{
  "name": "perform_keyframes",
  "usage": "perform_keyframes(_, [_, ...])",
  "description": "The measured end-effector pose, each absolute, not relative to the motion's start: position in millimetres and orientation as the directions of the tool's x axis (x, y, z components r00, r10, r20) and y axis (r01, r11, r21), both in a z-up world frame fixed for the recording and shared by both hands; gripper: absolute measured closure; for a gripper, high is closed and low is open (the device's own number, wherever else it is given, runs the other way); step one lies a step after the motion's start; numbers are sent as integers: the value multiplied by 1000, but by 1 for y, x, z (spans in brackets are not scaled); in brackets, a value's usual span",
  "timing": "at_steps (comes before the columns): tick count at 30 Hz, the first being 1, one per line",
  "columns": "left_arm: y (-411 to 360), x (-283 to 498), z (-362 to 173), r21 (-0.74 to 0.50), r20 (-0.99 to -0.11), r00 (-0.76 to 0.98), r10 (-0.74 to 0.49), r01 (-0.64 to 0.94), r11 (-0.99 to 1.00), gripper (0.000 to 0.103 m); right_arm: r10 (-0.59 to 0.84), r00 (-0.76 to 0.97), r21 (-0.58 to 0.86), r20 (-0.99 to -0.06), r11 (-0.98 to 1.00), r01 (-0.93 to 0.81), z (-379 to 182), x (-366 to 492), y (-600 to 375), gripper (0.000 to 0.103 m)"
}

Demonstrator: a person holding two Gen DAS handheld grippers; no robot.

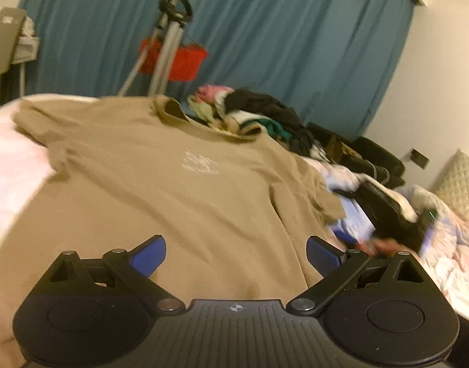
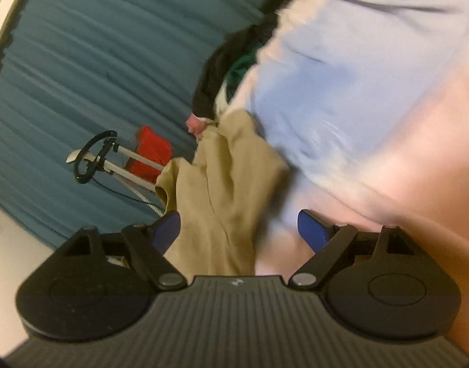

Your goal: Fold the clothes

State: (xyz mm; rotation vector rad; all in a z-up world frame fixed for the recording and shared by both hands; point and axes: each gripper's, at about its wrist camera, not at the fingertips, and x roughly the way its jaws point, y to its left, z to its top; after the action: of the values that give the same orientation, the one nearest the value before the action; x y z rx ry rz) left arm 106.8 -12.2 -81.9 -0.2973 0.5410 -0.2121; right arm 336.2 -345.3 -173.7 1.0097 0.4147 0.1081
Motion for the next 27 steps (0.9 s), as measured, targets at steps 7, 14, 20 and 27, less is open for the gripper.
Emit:
perform_keyframes(7, [-12,135,-107,-368,-481,810,-336,161,916,4,273,920,818,-281,569,81,-172,423,-330,28])
perform_keyframes(14, [6,157,-121,-446,-521,789,-325,73,892,4,160,935,767,-316,623,152,-148,459,-343,86])
perform_keyframes(20, [12,158,-119,-453,-513,800,-312,56,890,4,-18,973,590,-231,793,155,-103,454,-369,97])
perform_keyframes(27, [-2,164,-120,-395,-518,798,-309,97,913,4,-207,932,404,-297,857,319,-98,451,-406,97])
